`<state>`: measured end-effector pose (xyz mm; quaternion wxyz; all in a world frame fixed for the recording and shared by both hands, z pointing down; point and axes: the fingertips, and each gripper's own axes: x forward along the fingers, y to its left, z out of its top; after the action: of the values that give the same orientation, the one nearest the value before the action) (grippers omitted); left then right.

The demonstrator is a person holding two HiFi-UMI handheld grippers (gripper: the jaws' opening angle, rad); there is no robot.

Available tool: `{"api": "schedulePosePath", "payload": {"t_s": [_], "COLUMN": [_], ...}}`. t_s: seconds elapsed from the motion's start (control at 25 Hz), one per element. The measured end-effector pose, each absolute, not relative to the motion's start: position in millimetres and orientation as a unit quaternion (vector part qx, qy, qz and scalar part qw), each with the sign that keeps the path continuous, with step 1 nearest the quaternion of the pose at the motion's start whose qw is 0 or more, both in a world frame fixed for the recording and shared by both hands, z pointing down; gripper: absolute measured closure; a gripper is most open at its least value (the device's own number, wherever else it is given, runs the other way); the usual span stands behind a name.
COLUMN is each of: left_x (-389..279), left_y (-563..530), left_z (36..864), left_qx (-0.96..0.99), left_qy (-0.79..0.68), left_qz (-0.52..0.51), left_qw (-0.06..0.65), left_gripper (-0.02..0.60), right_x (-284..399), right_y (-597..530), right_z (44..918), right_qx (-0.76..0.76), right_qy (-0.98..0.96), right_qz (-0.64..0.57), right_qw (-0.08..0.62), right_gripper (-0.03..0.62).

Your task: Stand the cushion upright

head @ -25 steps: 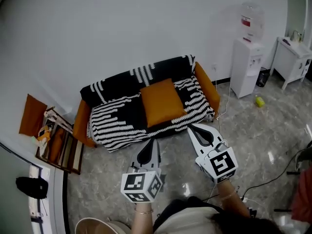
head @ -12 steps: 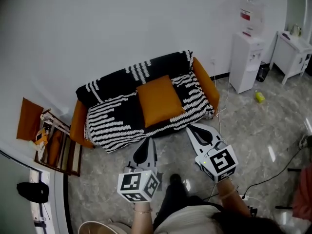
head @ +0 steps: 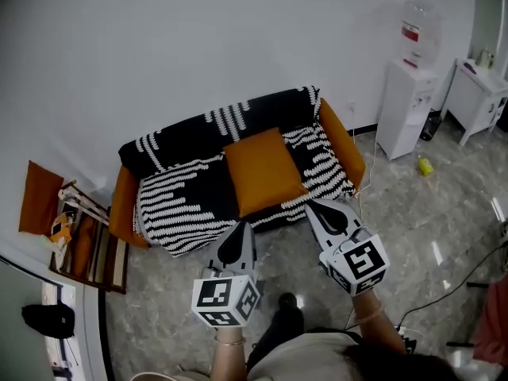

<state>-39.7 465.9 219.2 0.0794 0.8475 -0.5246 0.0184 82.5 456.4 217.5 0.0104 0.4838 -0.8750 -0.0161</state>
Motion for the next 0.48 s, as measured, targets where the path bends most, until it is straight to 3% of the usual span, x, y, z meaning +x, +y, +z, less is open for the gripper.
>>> {"api": "schedulePosePath", "payload": {"t_s": [0.48], "left_x": [-96], "left_y": [379], "left_z": [218], "left_qx": [0.857], "left_qy": [-0.509], "left_qz": [0.015], "left_qw": [0.079], "left_gripper": [0.561], "right_x": [34], "right_y": [372], "right_z": [214], "right_qx": [0.502], "right_qy": [-0.865], "right_qz": [-0.009], "right_qw": [0.01], "right_gripper": [0.588]}}
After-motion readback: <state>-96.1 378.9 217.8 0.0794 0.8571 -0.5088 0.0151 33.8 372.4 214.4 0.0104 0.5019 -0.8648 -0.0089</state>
